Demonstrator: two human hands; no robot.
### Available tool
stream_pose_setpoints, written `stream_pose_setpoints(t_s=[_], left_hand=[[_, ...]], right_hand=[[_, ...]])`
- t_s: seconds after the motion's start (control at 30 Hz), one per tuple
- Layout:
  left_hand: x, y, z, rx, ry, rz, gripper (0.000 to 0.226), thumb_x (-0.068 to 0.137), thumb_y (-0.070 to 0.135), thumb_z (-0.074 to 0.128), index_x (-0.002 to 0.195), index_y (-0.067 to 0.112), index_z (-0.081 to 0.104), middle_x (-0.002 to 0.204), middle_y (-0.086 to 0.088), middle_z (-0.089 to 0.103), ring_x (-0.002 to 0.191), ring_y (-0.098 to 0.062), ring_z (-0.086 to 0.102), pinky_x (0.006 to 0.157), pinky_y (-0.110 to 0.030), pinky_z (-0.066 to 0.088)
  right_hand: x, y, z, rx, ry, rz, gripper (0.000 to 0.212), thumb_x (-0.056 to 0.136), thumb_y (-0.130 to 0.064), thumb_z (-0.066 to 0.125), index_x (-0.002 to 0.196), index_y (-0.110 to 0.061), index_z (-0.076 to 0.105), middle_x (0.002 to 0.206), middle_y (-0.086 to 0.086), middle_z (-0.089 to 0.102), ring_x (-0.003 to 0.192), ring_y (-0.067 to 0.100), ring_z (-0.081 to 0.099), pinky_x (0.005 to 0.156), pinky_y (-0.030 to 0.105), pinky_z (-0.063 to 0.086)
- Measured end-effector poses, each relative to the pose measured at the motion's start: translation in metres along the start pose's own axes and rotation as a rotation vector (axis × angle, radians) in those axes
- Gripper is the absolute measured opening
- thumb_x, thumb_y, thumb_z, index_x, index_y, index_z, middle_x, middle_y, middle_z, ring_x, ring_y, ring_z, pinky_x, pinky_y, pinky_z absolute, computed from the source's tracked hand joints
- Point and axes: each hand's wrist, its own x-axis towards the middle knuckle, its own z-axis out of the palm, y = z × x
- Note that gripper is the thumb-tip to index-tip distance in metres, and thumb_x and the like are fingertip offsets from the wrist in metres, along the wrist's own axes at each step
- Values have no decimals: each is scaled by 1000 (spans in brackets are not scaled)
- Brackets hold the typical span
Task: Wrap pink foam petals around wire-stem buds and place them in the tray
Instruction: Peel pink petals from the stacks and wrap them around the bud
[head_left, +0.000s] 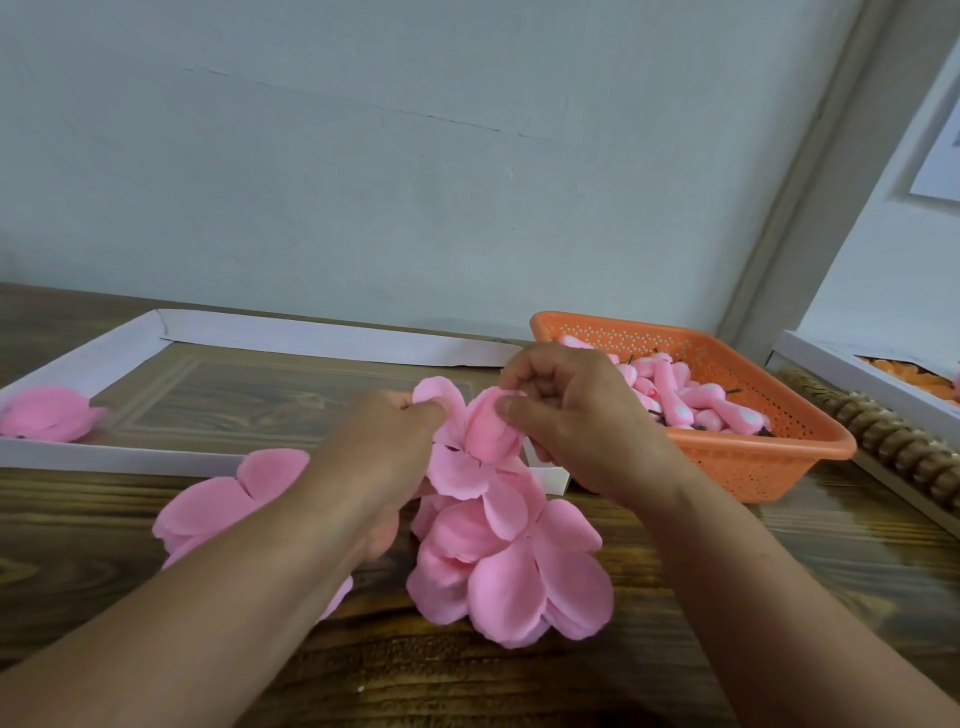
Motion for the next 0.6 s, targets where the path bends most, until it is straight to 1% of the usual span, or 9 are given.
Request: stream_pose_setpoints(t_s=[0.1,0.17,0.2,0.3,0.37,0.43,0.5,0.53,0.6], left_hand=[[1,1,-2,-20,18,-34,16,89,16,52,88,11,67,102,-26,67,98,-44,64,90,-60,50],[1,2,-3,-51,58,-66,14,89,15,52,88,12,65,107,-27,65,103,-44,62,94,-59,47],[1,3,-4,-70,80,-85,13,89,15,52,85,12,64,105,-27,65,101,-44,62,94,-57,46],[0,5,-3,-142,103,-126,16,90,10,54,76,13,59,84,-17,63,79,-33,62,83,-48,52],[0,6,-3,-114,87,-120,15,90,9,56,75,12,59,81,-14,61,78,-32,61,85,-52,51],[-3,5,-3,-36,31,-84,10,85,8,58,77,5,63,84,-20,63,83,-37,64,88,-56,50],[-7,5,-2,40,-25,-43,15,81,8,57,81,-5,65,87,-32,64,78,-35,63,85,-55,49],[-9,5,-1,75,-46,-19,19,83,10,57,81,-7,65,89,-35,65,76,-33,61,85,-57,49],[-13,5,2,127,-75,28,25,89,16,58,78,-4,67,90,-32,67,77,-39,64,89,-61,48]], right_hand=[[-1,-2,-1,3,-16,-28,25,83,4,59,70,-18,56,59,3,47,46,8,38,46,19,33],[-2,-2,-2,46,-4,-31,26,84,4,58,71,-18,56,54,-3,48,42,8,40,43,18,33],[-2,-2,-2,68,3,-33,28,84,5,58,70,-19,56,52,-7,47,40,8,40,42,19,34],[-2,-3,-2,86,3,-48,30,85,5,58,70,-21,55,51,-10,47,42,12,40,42,20,33],[-3,-4,-3,29,-30,-79,31,85,5,58,71,-23,55,51,-13,46,44,9,39,44,18,33],[-4,-7,-3,-82,-86,-129,31,84,4,59,72,-24,54,55,-13,45,48,5,38,48,17,33],[-6,-10,-3,-200,-140,-174,28,84,2,58,75,-24,55,61,-7,49,53,5,40,53,18,34],[-7,-12,-2,-254,-160,-184,26,84,0,58,77,-25,54,63,-5,51,54,5,41,54,19,35],[-8,-14,1,-342,-178,-191,22,85,-5,57,79,-25,54,61,-10,50,54,3,43,53,17,34]])
